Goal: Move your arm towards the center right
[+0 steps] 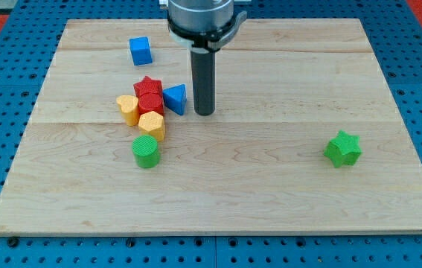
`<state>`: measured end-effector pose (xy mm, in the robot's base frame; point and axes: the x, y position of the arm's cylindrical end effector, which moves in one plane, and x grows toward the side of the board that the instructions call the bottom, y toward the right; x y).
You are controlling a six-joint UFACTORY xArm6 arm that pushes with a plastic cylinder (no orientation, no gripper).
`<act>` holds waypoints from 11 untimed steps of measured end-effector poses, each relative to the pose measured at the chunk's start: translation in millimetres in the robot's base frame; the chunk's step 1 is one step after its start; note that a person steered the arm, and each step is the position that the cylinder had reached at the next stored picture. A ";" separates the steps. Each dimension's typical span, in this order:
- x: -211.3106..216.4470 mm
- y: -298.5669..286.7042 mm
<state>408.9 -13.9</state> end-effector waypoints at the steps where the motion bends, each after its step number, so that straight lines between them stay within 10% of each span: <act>1: -15.3 -21.9; 4: -23.5 -27.9; 7: -143.3 -31.8; 11: -145.9 -32.2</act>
<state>263.0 -46.1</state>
